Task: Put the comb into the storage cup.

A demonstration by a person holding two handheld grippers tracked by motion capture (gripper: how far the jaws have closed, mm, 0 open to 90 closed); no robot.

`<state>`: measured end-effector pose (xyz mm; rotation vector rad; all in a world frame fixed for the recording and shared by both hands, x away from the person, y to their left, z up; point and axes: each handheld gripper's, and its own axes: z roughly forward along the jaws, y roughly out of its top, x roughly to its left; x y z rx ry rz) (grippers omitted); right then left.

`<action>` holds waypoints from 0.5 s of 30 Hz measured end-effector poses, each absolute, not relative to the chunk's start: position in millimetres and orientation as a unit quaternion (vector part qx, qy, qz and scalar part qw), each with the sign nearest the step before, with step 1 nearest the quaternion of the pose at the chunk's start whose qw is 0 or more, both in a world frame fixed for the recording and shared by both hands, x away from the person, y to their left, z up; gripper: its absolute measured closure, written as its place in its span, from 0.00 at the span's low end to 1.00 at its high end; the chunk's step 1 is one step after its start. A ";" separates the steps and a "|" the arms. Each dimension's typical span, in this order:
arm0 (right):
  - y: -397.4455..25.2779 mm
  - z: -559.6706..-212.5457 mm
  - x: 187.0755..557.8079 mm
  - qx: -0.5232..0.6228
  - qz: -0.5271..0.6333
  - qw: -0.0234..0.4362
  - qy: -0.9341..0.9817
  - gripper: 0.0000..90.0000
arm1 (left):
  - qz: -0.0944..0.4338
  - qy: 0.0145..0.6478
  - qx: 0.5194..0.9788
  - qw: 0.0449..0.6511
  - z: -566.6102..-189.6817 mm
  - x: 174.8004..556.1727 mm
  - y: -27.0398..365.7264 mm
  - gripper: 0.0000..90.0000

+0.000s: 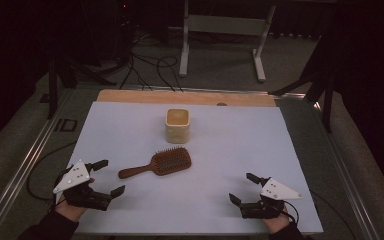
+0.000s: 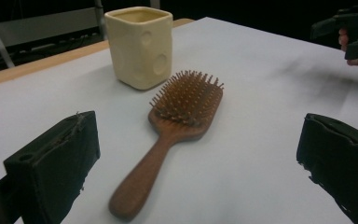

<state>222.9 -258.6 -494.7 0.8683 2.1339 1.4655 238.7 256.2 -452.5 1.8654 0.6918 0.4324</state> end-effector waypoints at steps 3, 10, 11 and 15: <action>-259.0 -494.6 222.9 0.312 0.526 0.204 0.764 0.10 | 0.184 0.286 0.782 0.522 -447.9 241.0 256.2 0.00; -259.3 -494.6 223.1 0.313 0.526 0.202 0.764 0.10 | 0.186 0.274 0.793 0.512 -436.2 250.4 255.3 0.00; -259.3 -494.3 223.0 0.313 0.527 0.203 0.764 0.10 | 0.180 0.270 0.798 0.508 -433.8 253.3 254.2 0.00; -259.3 -493.9 222.7 0.312 0.528 0.203 0.764 0.10 | 0.174 0.264 0.805 0.501 -431.0 257.8 250.5 0.00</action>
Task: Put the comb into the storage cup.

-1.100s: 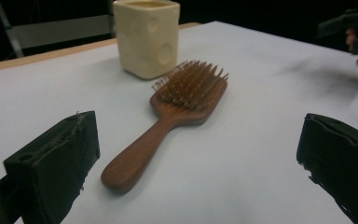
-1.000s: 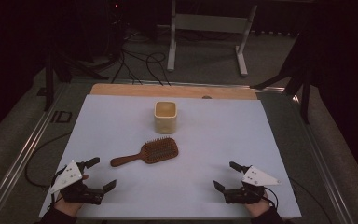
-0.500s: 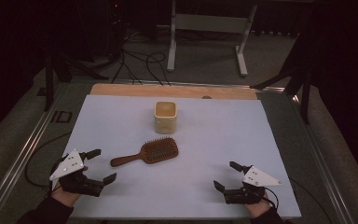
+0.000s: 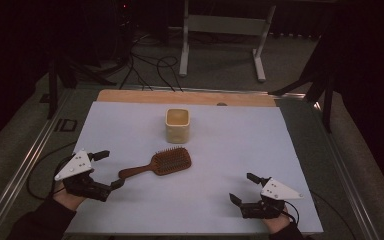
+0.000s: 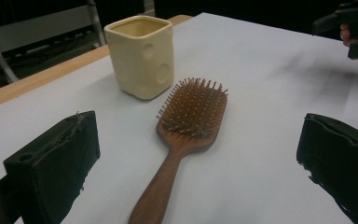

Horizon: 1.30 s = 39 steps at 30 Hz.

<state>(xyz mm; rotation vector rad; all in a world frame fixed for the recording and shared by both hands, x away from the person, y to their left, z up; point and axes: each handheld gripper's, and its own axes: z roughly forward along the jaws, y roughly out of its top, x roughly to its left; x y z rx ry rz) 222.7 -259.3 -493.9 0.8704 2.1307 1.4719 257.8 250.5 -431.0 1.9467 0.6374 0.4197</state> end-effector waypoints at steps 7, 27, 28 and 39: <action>-258.8 -493.6 222.4 0.310 0.527 0.203 0.765 0.10 | 0.161 0.242 0.835 0.467 -424.3 267.6 234.7 0.00; -257.7 -494.1 222.2 0.309 0.528 0.199 0.766 0.10 | 0.148 0.207 0.878 0.405 -421.9 295.3 209.0 0.00; -257.8 -494.1 222.2 0.310 0.528 0.198 0.766 0.10 | 0.146 0.205 0.880 0.402 -422.3 296.6 207.5 0.00; -256.5 -494.4 221.8 0.306 0.528 0.196 0.768 0.10 | 0.126 0.198 0.907 0.350 -429.4 310.6 194.6 0.00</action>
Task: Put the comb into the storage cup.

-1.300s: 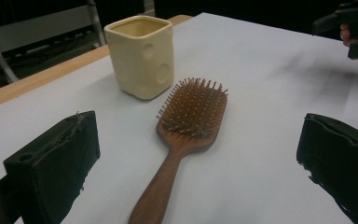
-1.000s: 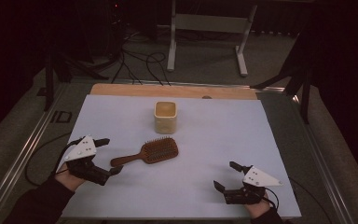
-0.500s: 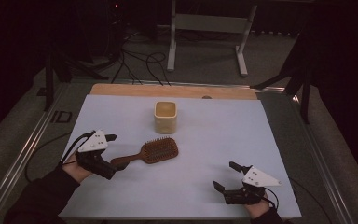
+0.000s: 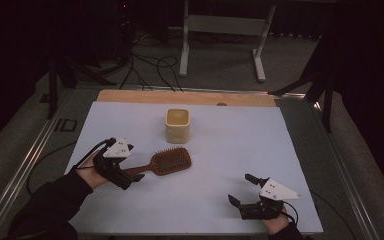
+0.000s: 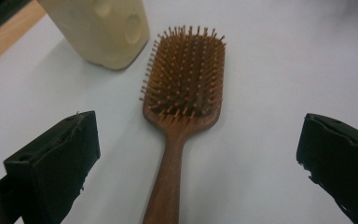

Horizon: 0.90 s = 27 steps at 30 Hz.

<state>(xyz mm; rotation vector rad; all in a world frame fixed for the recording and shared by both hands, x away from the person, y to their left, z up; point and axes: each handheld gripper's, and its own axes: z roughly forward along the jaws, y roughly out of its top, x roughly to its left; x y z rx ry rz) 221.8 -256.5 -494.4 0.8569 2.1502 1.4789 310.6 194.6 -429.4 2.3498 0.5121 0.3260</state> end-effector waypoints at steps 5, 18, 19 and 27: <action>-256.5 -494.6 221.7 0.307 0.529 0.193 0.767 0.10 | 0.119 0.206 0.917 0.319 -433.4 317.3 190.4 0.00; -256.5 -494.1 220.8 0.305 0.534 0.193 0.764 0.10 | 0.082 0.196 0.945 0.248 -441.2 330.6 172.8 0.00; -256.5 -494.3 221.0 0.305 0.533 0.193 0.765 0.10 | 0.082 0.195 0.946 0.244 -441.6 331.6 171.2 0.00; -256.1 -494.5 220.8 0.304 0.530 0.194 0.767 0.10 | 0.081 0.177 0.957 0.215 -447.3 338.9 158.1 0.00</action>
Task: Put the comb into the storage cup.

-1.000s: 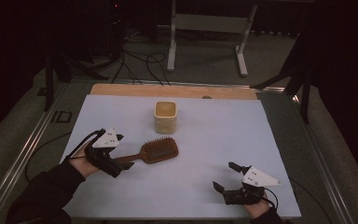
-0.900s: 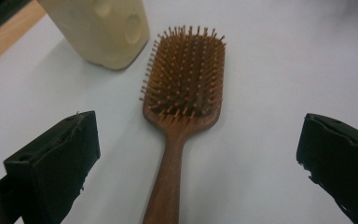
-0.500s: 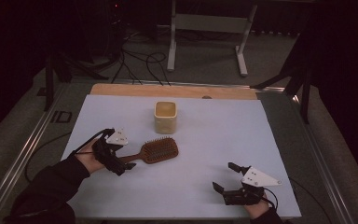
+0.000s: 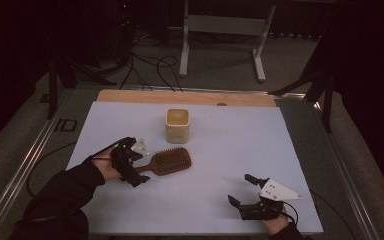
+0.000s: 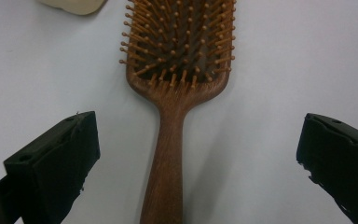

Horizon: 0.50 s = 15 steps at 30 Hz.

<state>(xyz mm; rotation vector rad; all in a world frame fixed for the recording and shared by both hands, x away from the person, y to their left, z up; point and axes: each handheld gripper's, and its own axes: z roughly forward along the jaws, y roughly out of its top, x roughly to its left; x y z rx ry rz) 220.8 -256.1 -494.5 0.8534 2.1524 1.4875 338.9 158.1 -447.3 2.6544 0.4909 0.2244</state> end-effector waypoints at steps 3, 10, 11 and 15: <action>-256.2 -494.6 220.8 0.304 0.531 0.193 0.767 0.10 | 0.074 0.170 0.960 0.211 -450.0 341.9 154.8 0.00; -256.4 -494.8 220.8 0.304 0.530 0.192 0.768 0.10 | 0.062 0.161 0.966 0.192 -455.9 349.6 149.6 0.00; -256.3 -494.8 220.7 0.304 0.531 0.192 0.768 0.10 | 0.060 0.157 0.968 0.188 -457.1 351.1 149.2 0.00; -256.2 -494.8 220.4 0.303 0.530 0.192 0.768 0.10 | 0.059 0.157 0.970 0.178 -462.5 354.9 148.3 0.03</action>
